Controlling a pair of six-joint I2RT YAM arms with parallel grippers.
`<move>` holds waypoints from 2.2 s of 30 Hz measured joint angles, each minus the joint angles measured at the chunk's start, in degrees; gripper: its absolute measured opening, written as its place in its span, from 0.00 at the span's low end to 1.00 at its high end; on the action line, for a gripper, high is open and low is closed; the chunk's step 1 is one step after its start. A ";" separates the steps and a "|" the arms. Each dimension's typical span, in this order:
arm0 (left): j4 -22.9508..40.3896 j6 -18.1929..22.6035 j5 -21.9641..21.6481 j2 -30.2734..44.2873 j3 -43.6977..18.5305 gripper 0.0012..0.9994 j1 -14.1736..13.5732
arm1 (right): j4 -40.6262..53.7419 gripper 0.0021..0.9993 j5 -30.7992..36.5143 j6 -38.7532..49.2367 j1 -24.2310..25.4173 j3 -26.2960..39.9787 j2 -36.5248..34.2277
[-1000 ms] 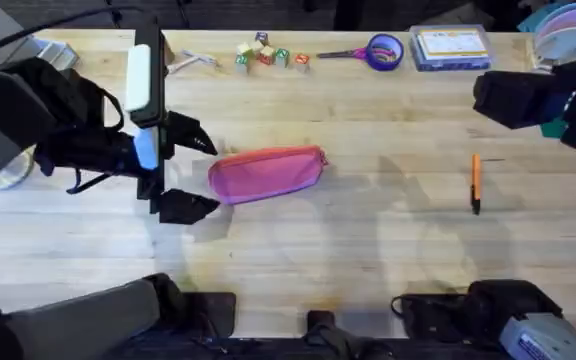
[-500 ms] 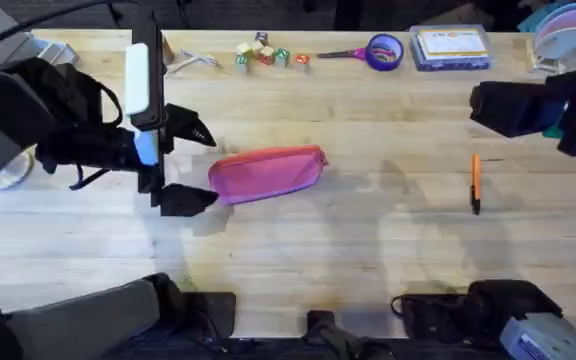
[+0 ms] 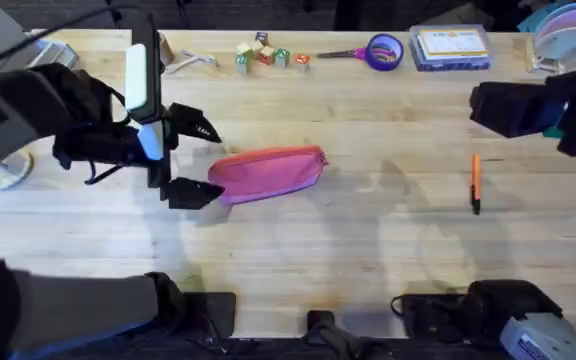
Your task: Unzip the bag, pick up the pens from the table one at a time and place them inside, then zip the bag closed.
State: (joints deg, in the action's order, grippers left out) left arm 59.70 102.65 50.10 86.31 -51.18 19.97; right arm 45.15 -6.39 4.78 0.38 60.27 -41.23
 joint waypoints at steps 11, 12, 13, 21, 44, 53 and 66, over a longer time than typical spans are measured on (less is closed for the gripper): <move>0.49 0.00 4.77 3.09 0.00 0.87 0.00 | 0.07 1.00 0.00 0.00 0.00 0.00 0.00; 0.48 -0.04 4.75 3.09 0.00 0.84 0.00 | 0.07 1.00 0.00 -0.01 0.00 0.00 0.00; 0.49 0.00 4.72 3.09 0.00 0.80 0.00 | 0.07 1.00 0.00 0.00 0.00 0.00 0.00; 0.68 -0.18 3.96 3.09 0.02 0.05 -0.11 | 0.09 1.00 -0.02 0.00 0.00 0.00 -0.01; 0.46 -0.20 3.94 3.11 0.02 0.05 -0.11 | -0.85 1.00 -24.90 -0.93 0.02 0.00 -13.42; 0.26 -0.20 3.96 3.11 0.02 0.05 -0.11 | 0.21 1.00 -32.60 1.63 0.00 0.00 -21.40; 0.07 -0.20 3.96 3.09 0.02 0.04 -0.11 | -1.01 1.00 -23.99 34.07 -1.66 0.00 -24.63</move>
State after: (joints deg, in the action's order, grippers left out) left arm 59.77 102.45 54.06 89.41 -51.16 19.86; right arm 44.14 -30.38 38.85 -1.28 60.27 -65.87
